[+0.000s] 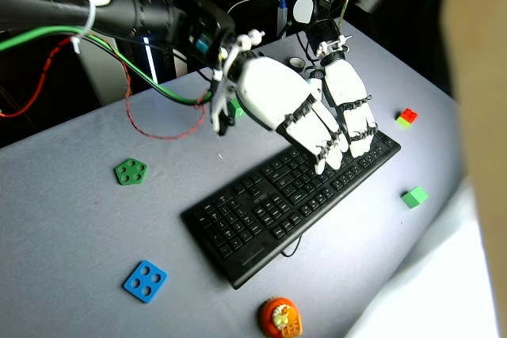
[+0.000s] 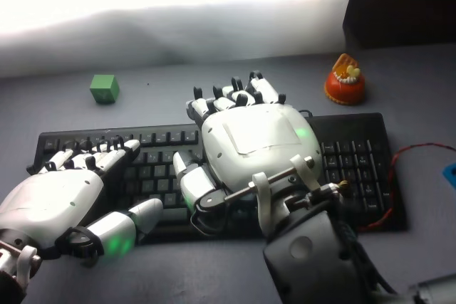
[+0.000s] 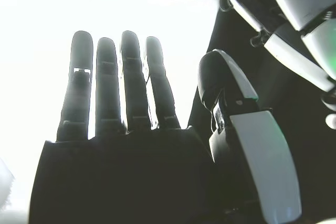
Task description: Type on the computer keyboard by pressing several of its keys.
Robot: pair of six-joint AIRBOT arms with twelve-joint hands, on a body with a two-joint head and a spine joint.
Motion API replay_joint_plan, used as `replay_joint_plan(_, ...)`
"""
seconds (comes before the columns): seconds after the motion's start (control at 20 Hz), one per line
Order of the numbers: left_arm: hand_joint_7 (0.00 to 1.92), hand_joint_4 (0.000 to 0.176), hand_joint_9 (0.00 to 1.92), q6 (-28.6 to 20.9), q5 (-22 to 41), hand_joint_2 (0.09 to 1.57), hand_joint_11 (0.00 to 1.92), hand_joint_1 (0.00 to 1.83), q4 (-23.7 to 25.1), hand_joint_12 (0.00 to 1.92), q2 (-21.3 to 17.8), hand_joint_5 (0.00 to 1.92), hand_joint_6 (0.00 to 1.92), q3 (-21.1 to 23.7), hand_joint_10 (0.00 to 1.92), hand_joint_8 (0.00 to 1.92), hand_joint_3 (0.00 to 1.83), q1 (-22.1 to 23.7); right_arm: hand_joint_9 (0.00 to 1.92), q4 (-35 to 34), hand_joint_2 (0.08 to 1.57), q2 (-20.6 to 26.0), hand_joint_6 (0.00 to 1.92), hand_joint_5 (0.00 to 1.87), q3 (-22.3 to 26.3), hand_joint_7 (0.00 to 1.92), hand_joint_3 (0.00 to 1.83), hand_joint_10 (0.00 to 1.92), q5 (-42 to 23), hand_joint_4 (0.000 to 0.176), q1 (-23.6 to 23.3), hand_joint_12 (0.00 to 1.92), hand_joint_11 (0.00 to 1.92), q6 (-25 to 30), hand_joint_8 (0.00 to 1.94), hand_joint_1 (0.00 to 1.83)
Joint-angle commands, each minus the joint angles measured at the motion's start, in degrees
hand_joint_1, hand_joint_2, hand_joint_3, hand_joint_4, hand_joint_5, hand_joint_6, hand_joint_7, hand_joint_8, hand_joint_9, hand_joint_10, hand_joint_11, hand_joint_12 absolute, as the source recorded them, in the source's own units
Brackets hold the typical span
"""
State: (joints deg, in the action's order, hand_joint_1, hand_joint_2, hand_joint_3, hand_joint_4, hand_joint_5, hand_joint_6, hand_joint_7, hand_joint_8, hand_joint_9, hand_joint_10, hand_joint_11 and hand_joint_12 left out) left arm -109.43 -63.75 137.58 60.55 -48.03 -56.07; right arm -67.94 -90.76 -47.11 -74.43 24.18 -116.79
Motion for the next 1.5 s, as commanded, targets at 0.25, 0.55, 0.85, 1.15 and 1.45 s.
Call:
replay_joint_plan(0.25, 0.47, 0.000, 0.36, 0.07, -4.79, 1.33, 0.00, 0.26, 2.22, 1.28, 0.32, 0.39, 0.06, -0.28, 0.07, 0.04, 0.00, -0.25, 0.30, 5.42, 1.41, -4.25, 0.74, 0.40, -6.29, 0.70, 0.00, 0.87, -0.89, 0.000, 2.72, 1.50, 0.00, 1.57, 0.12, 0.46)
replay_joint_plan(0.55, 0.55, 0.000, 0.37, 0.05, -4.77, 1.33, 0.00, 0.33, 2.23, 1.39, 0.12, 0.42, 0.07, -0.28, 0.25, 0.05, 0.00, -0.16, 0.28, 5.43, 1.41, -7.24, 0.78, 0.39, -11.56, 0.50, 0.00, 1.08, -0.66, 0.000, 3.74, 1.54, 0.00, 2.60, 0.78, 0.46)
replay_joint_plan(0.85, 0.54, 0.000, 0.12, -0.11, -3.78, 1.33, 0.00, 0.32, 4.81, 1.31, 0.05, 0.60, 0.17, -0.37, 0.58, 0.02, 0.01, -0.21, 0.24, 4.76, 1.43, -8.73, 0.92, 0.49, -12.21, 0.49, 0.00, 0.99, 0.12, 0.000, 3.69, 1.51, 0.00, 2.96, 0.69, 0.39)
replay_joint_plan(1.15, 0.60, 0.000, 0.31, -0.36, -3.79, 1.32, 0.00, 0.33, 4.74, 1.03, -0.14, 0.34, 0.04, -0.26, 0.30, 0.00, 0.00, -0.44, 0.41, 4.34, 1.44, -10.06, 0.59, 0.52, -12.53, 0.74, 0.00, 1.00, 0.58, 0.000, 3.63, 1.48, 0.00, 2.96, 0.46, 0.37)
replay_joint_plan(1.45, 0.58, 0.000, 0.30, -0.48, -3.92, 1.34, 0.00, 0.29, 4.01, 0.87, -0.21, 0.48, 0.03, -0.34, 0.14, 0.01, 0.00, -0.56, 0.48, 4.35, 1.47, -10.54, 0.68, 0.52, -13.78, 0.73, 0.00, 0.53, 1.06, 0.000, 4.23, 1.39, 0.00, 3.15, 0.05, 0.28)
